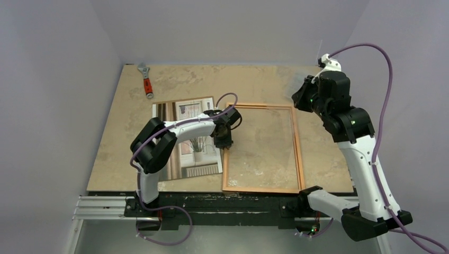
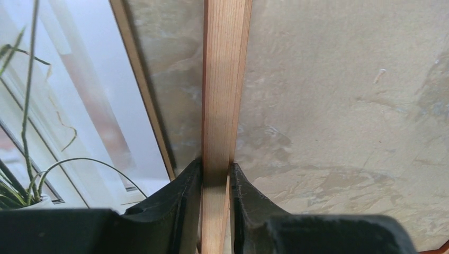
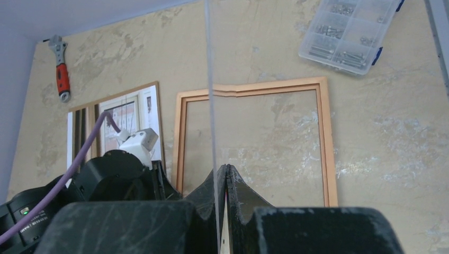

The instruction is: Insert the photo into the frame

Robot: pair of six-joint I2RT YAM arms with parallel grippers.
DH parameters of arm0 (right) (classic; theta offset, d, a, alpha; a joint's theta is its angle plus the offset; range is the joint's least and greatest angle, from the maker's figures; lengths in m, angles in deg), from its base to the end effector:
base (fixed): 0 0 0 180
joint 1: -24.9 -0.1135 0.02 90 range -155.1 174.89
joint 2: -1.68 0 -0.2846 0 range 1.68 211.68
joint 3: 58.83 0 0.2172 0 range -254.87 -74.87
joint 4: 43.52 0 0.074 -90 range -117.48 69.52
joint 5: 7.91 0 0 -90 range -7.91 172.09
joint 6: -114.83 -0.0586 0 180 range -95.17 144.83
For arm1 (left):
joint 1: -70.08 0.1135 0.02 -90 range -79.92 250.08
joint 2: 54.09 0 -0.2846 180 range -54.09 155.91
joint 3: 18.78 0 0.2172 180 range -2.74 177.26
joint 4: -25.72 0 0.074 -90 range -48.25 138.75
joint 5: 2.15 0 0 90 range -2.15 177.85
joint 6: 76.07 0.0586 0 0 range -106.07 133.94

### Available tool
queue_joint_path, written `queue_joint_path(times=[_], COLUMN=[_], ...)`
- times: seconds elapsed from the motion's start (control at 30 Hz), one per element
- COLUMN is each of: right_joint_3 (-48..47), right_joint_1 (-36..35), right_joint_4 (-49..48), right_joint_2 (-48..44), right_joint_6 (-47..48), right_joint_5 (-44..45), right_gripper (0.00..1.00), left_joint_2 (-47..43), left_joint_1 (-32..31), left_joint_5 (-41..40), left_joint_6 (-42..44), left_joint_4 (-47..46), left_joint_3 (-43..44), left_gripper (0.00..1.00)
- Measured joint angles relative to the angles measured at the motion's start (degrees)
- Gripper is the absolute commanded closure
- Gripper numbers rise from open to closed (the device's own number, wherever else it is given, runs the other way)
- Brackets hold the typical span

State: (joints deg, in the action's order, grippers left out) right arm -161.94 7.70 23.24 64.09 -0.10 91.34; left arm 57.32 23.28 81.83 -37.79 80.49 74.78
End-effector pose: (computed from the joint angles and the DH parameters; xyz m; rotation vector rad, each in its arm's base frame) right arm 0.1664 0.0417 0.4495 0.2391 2.0183 0.3021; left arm 0.2579 -0.2656 0.1856 -0.1455 2.8519 -0.2327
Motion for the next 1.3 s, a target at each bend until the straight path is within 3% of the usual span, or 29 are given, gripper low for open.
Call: queue_joint_path(times=[0.4,0.8,0.87,1.07,1.17,1.3], right_joint_3=[4.17,4.2,4.2,4.2,4.17,4.15], right_joint_1=[0.0,0.0,0.0,0.0,0.31,1.33], right_joint_4=[-2.73,-3.08,-3.15,-3.13,-3.1,-3.1], right_joint_2=[1.88,3.98,4.35,6.23,7.17,8.39], right_joint_6=[0.09,0.13,0.13,0.31,0.39,0.35], right_joint_5=[-6.14,-9.62,-10.4,-12.96,-14.95,-18.34], right_gripper=[1.0,1.0,1.0,1.0,1.0,1.0], left_joint_2=[-5.77,-7.04,-7.06,-7.56,-10.88,-19.8], left_joint_1=[5.51,6.67,6.78,6.84,7.08,7.58], left_joint_5=[-0.66,-2.27,-2.49,-2.51,-2.14,-0.66], left_joint_6=[0.98,5.62,6.14,7.89,9.33,10.47], left_joint_4=[-1.25,-0.48,-0.37,-0.22,-0.11,-0.85], left_joint_3=[-7.82,-9.22,-9.22,-9.38,-11.78,-15.13], left_gripper=[1.0,1.0,0.9,0.43,0.28,0.17])
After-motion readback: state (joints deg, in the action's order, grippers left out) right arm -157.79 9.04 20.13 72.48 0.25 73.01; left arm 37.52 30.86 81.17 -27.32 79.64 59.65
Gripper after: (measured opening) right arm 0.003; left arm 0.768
